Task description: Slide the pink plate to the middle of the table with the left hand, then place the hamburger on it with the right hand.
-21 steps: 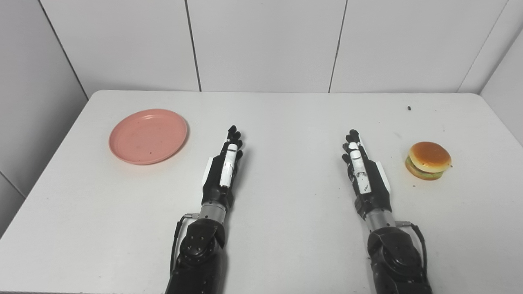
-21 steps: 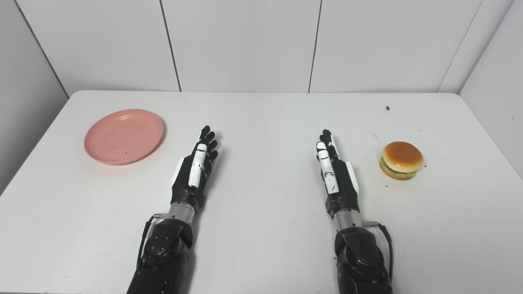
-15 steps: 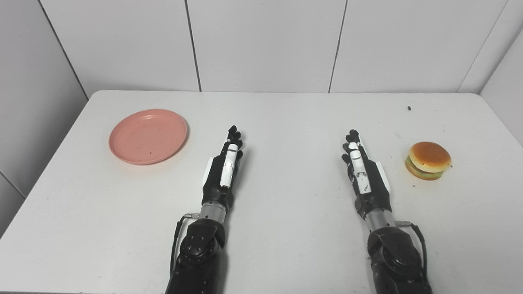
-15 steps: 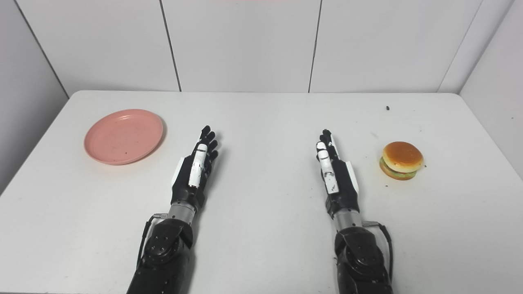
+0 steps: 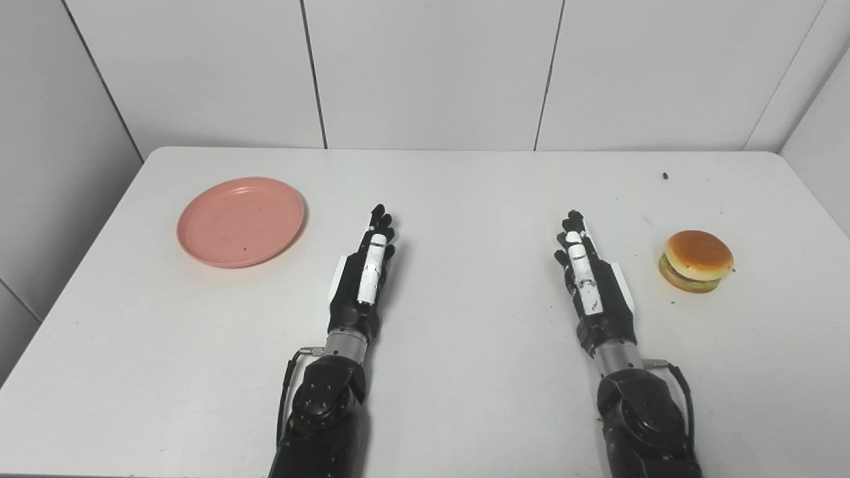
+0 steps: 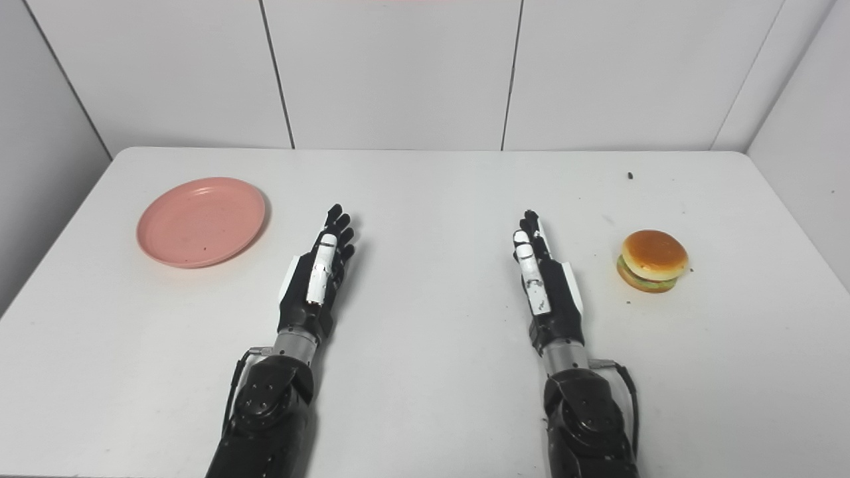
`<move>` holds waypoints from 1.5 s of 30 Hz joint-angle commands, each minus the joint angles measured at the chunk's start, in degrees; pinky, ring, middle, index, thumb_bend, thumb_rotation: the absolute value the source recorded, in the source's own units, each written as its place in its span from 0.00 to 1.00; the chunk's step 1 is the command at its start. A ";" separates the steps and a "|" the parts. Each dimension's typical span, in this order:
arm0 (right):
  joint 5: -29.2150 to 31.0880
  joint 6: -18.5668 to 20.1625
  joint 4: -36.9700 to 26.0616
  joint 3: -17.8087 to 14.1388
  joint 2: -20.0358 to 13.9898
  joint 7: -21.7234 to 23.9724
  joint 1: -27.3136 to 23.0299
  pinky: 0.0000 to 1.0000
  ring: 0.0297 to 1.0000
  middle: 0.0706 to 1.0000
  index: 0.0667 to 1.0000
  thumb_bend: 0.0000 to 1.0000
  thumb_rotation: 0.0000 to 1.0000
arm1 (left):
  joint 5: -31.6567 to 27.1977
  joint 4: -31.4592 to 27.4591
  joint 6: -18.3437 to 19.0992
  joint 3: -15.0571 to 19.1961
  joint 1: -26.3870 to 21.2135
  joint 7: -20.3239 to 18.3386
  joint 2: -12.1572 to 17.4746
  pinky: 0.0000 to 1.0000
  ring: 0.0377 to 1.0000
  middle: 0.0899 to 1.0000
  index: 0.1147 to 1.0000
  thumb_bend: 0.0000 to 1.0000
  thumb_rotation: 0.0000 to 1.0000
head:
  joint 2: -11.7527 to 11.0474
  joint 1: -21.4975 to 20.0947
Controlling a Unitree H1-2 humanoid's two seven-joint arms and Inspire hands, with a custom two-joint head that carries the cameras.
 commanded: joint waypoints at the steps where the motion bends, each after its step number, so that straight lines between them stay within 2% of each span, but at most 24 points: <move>1: 0.07 -1.97 -1.60 -0.18 0.27 -0.48 -2.21 0.99 1.00 1.00 1.00 0.53 0.91 | -0.28 0.53 0.53 0.31 0.82 -0.01 0.16 1.00 1.00 1.00 1.00 0.37 1.00 | 0.04 0.06; 6: 0.74 -3.39 -0.47 -0.34 -0.09 0.17 -2.37 0.99 1.00 1.00 1.00 0.52 0.91 | 0.16 0.92 -0.34 -0.14 0.80 -0.34 0.38 1.00 1.00 1.00 1.00 0.40 1.00 | -0.68 2.56; 10: 1.44 -3.47 -0.67 -0.85 -0.82 0.63 -1.82 0.99 0.99 1.00 1.00 0.51 0.93 | 0.36 0.74 -1.03 -0.27 0.24 0.27 -0.31 1.00 1.00 1.00 1.00 0.42 1.00 | -2.33 8.65; 13: 2.32 -4.01 0.07 -1.39 -1.47 1.24 -1.65 1.00 1.00 1.00 1.00 0.54 0.92 | -1.31 -1.61 -0.89 0.74 -0.30 0.65 -1.23 1.00 1.00 1.00 1.00 0.41 1.00 | -3.01 10.50; 16: 0.77 -5.45 1.84 -1.10 -3.13 1.45 -1.72 1.00 0.99 1.00 1.00 0.57 0.97 | -2.55 -4.97 3.10 0.90 -1.47 -0.38 -0.53 1.00 1.00 1.00 1.00 0.42 1.00 | -4.53 13.72; 19: 1.87 -6.16 2.92 -1.39 -3.48 1.93 -1.87 1.00 1.00 1.00 1.00 0.57 0.95 | -3.37 -7.51 6.55 1.08 -2.50 -0.90 0.58 1.00 1.00 1.00 1.00 0.48 1.00 | -4.96 14.75; 24: 4.01 -8.72 6.05 -1.89 -4.49 3.78 -2.59 1.00 1.00 1.00 1.00 0.57 0.93 | -5.01 -12.21 11.75 4.18 -6.19 0.49 2.68 1.00 1.00 0.99 0.99 0.55 1.00 | -6.33 17.42; 27: 4.34 -8.97 6.59 -2.13 -4.84 4.10 -2.61 1.00 1.00 1.00 1.00 0.58 0.92 | -5.24 -12.44 11.75 6.44 -8.48 1.86 3.50 0.97 0.96 0.95 0.95 0.55 1.00 | -6.92 18.25; 29: 4.70 -9.24 6.75 -2.28 -4.92 4.31 -2.60 1.00 1.00 1.00 1.00 0.57 0.91 | -4.65 -12.17 11.18 7.90 -9.90 3.26 4.14 0.89 0.89 0.88 0.86 0.57 1.00 | -7.00 18.38; 30: 4.85 -9.41 6.79 -2.35 -4.91 4.39 -2.58 1.00 1.00 1.00 1.00 0.57 0.91 | -4.17 -12.05 10.83 8.43 -10.42 4.00 4.39 0.88 0.89 0.87 0.86 0.57 1.00 | -7.00 18.38; 35: 4.84 -9.82 7.10 -2.46 -4.94 4.33 -2.64 1.00 1.00 1.00 1.00 0.56 0.92 | -5.37 -10.92 10.27 11.37 -13.20 4.05 7.94 0.79 0.81 0.80 0.78 0.61 1.00 | -7.20 18.76; 37: 4.87 -9.90 7.01 -2.50 -4.91 4.29 -2.64 1.00 1.00 1.00 1.00 0.57 0.92 | -4.93 -10.79 10.83 12.39 -14.18 5.46 8.62 0.76 0.77 0.76 0.74 0.63 1.00 | -7.20 18.76; 40: 5.06 -9.72 6.72 -2.56 -4.78 4.39 -2.54 1.00 1.00 1.00 1.00 0.57 0.91 | -4.18 -10.42 11.11 13.86 -15.56 7.24 9.80 0.71 0.73 0.71 0.70 0.61 1.00 | -7.33 19.28; 45: 5.28 -9.31 6.43 -2.62 -4.76 4.72 -2.41 1.00 1.00 1.00 1.00 0.58 0.90 | -5.30 -6.63 9.50 16.32 -18.02 7.35 13.38 0.66 0.68 0.66 0.64 0.59 1.00 | -7.29 19.27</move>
